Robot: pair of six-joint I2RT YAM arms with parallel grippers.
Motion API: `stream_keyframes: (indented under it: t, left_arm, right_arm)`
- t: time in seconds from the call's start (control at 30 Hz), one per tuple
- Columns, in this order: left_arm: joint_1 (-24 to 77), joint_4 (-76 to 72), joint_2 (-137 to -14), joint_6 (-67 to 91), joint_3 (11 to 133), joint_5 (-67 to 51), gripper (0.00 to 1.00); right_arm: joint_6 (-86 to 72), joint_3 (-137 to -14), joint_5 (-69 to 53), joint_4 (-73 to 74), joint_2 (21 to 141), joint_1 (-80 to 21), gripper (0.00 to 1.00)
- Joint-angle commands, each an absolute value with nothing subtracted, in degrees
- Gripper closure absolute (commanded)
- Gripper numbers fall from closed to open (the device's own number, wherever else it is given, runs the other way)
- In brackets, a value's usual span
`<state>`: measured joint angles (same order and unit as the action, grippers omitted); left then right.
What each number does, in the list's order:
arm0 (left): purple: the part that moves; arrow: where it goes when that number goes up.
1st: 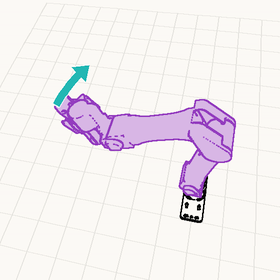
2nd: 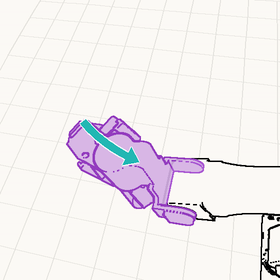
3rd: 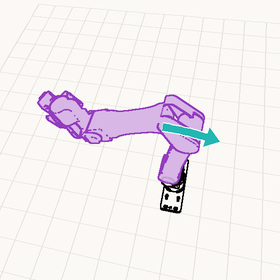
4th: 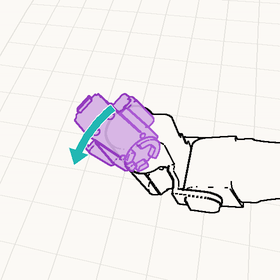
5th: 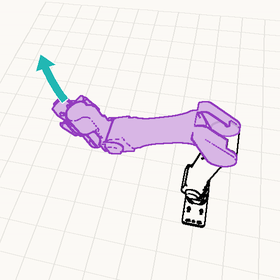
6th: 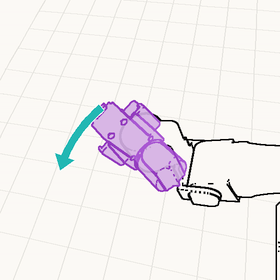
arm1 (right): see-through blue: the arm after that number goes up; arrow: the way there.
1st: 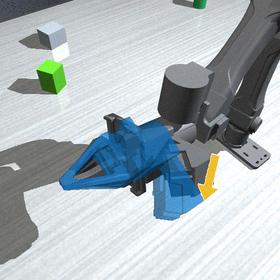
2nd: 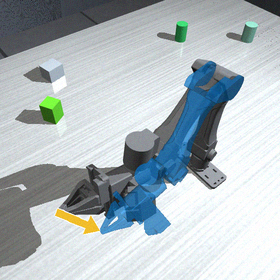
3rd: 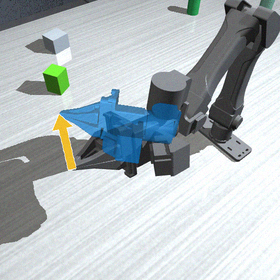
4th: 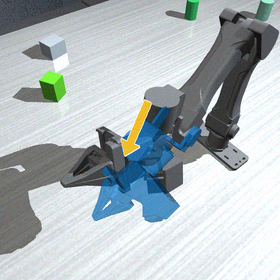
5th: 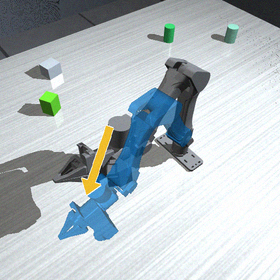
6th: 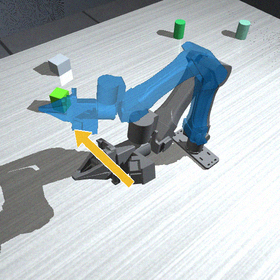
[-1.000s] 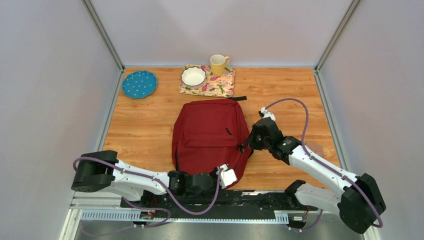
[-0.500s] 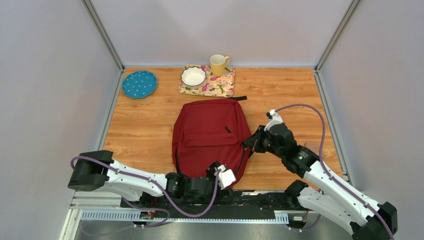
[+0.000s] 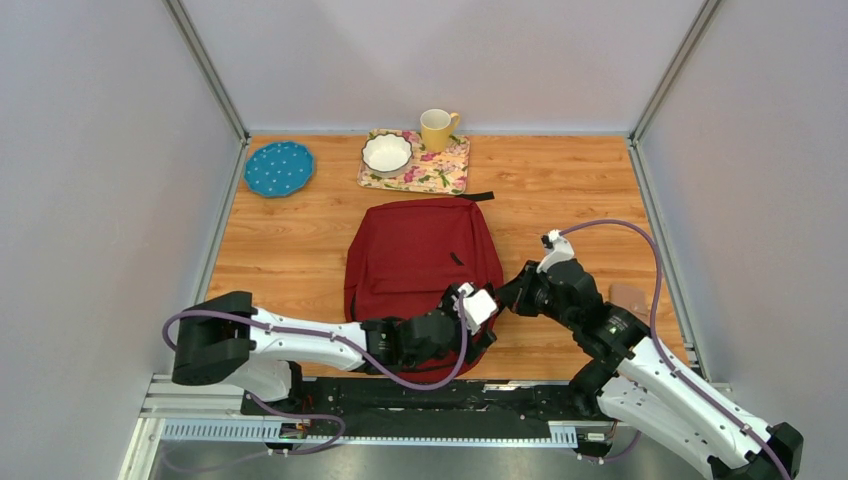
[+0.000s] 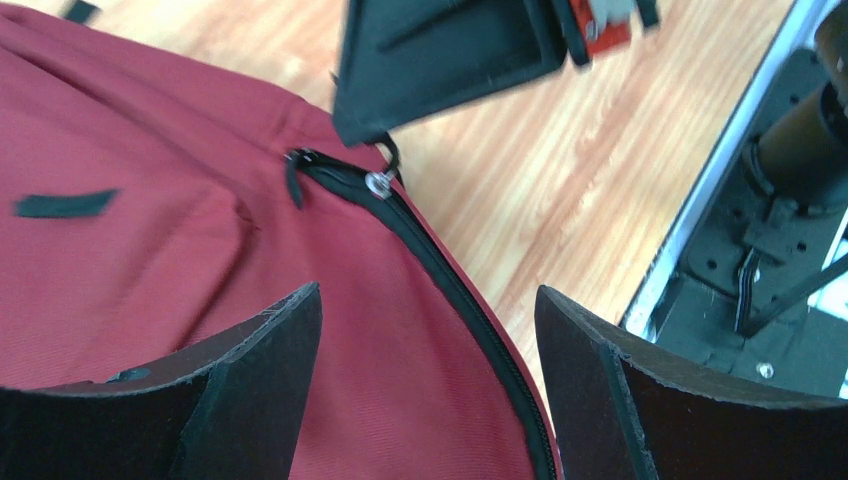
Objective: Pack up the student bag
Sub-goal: Zip the student bag at the center of the board.
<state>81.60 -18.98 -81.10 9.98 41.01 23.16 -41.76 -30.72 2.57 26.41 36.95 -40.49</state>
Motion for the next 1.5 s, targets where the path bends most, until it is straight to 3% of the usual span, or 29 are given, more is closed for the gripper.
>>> stream_keyframes:
  t: [0.0, 0.07, 0.13, 0.17, 0.23, 0.27, 0.3, 0.5, 0.73, 1.0, 1.03, 1.1, 1.13, 1.17, 1.23, 1.47]
  left_arm:
    - [81.21, -19.34, -84.19, 12.74, 42.98, 17.32, 0.16]
    - [81.04, -19.34, -85.59, 13.53, 42.98, 17.14, 0.17]
    - [80.86, -19.25, -86.31, 14.32, 42.89, 16.88, 0.33]
    - [80.69, -19.25, -86.92, 14.94, 42.98, 16.88, 0.55]
    - [80.68, -18.29, -87.19, 15.47, 43.24, 17.22, 0.72]
    - [80.68, -17.76, -87.45, 15.99, 43.33, 17.23, 0.93]
    - [80.68, -16.88, -87.45, 16.43, 43.42, 16.97, 1.00]
    - [80.68, -20.47, -86.05, 18.28, 38.59, 11.87, 1.00]
    - [82.17, -22.76, -84.55, 17.14, 34.46, 7.82, 1.00]
    - [83.23, -20.92, -84.03, 16.87, 34.19, 10.54, 1.00]
    - [83.15, -19.96, -83.59, 17.75, 35.06, 11.24, 0.83]
    - [83.14, -16.45, -82.71, 18.45, 36.12, 13.96, 0.64]
    - [83.23, -15.22, -81.23, 18.54, 36.99, 14.76, 0.30]
    - [83.23, -13.46, -79.99, 18.54, 37.18, 15.55, 0.22]
    - [83.06, -12.31, -75.70, 18.11, 37.18, 18.10, 0.22]
    - [78.93, -4.32, -62.15, 17.93, 37.00, 19.69, 0.21]
  right_arm:
    - [-40.25, -33.13, 4.04, 26.19, 36.56, -40.78, 1.00]
    - [-39.99, -33.57, 3.96, 26.10, 36.65, -40.87, 1.00]
    - [-39.90, -34.19, 4.04, 26.10, 36.48, -40.78, 1.00]
    - [-39.73, -34.36, 4.22, 26.10, 36.47, -40.87, 1.00]
    - [-39.38, -34.37, 5.44, 25.93, 36.65, -40.87, 1.00]
    - [-39.29, -34.19, 5.97, 25.67, 36.82, -40.87, 1.00]
    - [-39.37, -33.93, 7.37, 24.53, 37.52, -40.87, 1.00]
    - [-43.07, -31.90, 18.00, 15.75, 45.86, -39.82, 1.00]
    - [-40.08, -36.56, 15.91, 11.16, 54.83, -33.49, 1.00]
    - [-41.22, -34.64, 6.43, 10.19, 54.32, -31.73, 1.00]
    - [-41.22, -34.19, 5.63, 10.46, 53.53, -31.64, 0.97]
    - [-41.22, -33.14, 3.52, 12.30, 50.38, -31.64, 0.71]
    - [-41.31, -32.53, 3.25, 13.26, 49.14, -31.64, 0.46]
    - [-41.57, -32.35, 3.43, 15.97, 47.91, -31.73, 0.37]
    - [-41.66, -31.82, 3.78, 18.18, 44.22, -31.73, 0.28]
    - [-44.56, -30.67, 1.76, 23.11, 38.58, -31.64, 0.27]
